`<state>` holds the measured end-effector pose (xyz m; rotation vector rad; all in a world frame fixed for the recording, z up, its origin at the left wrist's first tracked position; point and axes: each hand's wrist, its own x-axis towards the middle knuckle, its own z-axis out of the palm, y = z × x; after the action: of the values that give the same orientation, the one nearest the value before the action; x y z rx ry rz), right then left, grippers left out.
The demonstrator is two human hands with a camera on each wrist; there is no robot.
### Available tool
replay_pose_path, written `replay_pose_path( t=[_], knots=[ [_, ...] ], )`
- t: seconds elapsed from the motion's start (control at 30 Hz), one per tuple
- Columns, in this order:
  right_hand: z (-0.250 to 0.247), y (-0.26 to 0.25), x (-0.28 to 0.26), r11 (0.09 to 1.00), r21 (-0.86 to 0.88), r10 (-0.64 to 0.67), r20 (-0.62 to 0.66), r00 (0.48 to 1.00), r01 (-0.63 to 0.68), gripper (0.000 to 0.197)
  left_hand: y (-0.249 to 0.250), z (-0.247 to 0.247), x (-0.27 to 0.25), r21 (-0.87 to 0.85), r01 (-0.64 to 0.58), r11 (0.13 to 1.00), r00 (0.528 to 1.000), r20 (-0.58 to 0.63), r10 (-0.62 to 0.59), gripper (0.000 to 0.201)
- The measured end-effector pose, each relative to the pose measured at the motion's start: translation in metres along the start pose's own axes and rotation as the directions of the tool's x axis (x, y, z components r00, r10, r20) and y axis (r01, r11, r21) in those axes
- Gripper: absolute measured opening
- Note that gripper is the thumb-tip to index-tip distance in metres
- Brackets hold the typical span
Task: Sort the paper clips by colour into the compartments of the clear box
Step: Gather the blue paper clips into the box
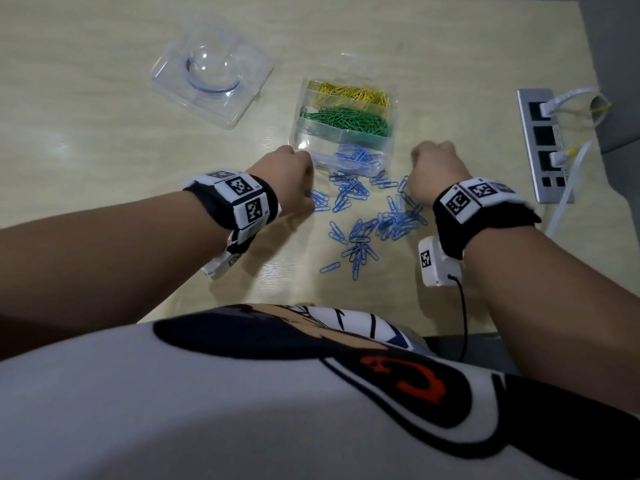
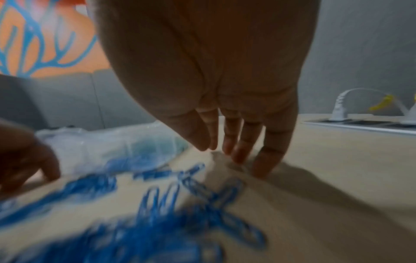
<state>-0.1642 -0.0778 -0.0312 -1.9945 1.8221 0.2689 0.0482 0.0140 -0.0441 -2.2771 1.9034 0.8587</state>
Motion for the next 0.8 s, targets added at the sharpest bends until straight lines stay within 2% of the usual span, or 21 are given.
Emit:
replay_pose_path(
  t=[0.07,0.17,0.27,0.3,0.37,0.47,0.53,0.6,0.63,0.7,0.8],
  knots=[
    [0.011,0.001,-0.008,0.996,-0.042,-0.076,0.047,0.996,0.078,0.046,0.007,0.003,0.002,0.015,-0.030,0.999,0.999,0.018,0.029,0.063],
    [0.021,-0.003,-0.017,0.973,-0.011,-0.228,0.095,0.969,0.230,0.044,0.019,0.006,0.004,0.043,-0.090,0.995,0.995,0.038,0.088,0.071],
    [0.018,0.000,-0.024,0.964,0.029,-0.266,0.152,0.952,0.265,0.038,0.030,0.007,0.003,0.081,-0.147,0.986,0.986,0.087,0.140,0.082],
    [0.015,0.003,-0.027,0.967,0.024,-0.256,0.133,0.958,0.255,0.040,0.032,0.007,0.002,0.090,-0.155,0.984,0.984,0.106,0.146,0.090],
    [0.009,0.010,-0.033,0.985,-0.029,-0.168,0.111,0.980,0.172,0.065,0.036,0.008,-0.002,0.122,-0.163,0.979,0.980,0.137,0.147,0.109],
    [0.010,0.016,-0.050,0.988,-0.151,-0.003,0.191,0.982,0.032,0.099,0.041,0.015,-0.012,0.220,-0.205,0.954,0.971,0.168,0.170,0.131],
    [0.021,0.013,-0.059,0.985,-0.163,-0.016,0.202,0.979,0.050,0.109,0.046,0.022,-0.017,0.287,-0.217,0.933,0.970,0.167,0.175,0.136],
    [0.031,0.008,-0.059,0.992,-0.081,-0.082,0.169,0.982,0.096,0.108,0.050,0.025,-0.018,0.310,-0.203,0.929,0.975,0.148,0.164,0.128],
    [0.034,0.006,-0.058,0.993,-0.022,-0.114,0.141,0.983,0.118,0.100,0.052,0.025,-0.017,0.294,-0.190,0.937,0.978,0.140,0.155,0.119],
    [0.038,0.002,-0.054,0.983,0.041,-0.179,0.085,0.980,0.176,0.077,0.055,0.021,-0.013,0.247,-0.169,0.954,0.981,0.136,0.138,0.098],
    [0.044,-0.001,-0.050,0.957,0.016,-0.290,-0.002,0.957,0.290,0.040,0.059,0.018,-0.005,0.180,-0.175,0.968,0.982,0.099,0.159,0.060]
  ],
)
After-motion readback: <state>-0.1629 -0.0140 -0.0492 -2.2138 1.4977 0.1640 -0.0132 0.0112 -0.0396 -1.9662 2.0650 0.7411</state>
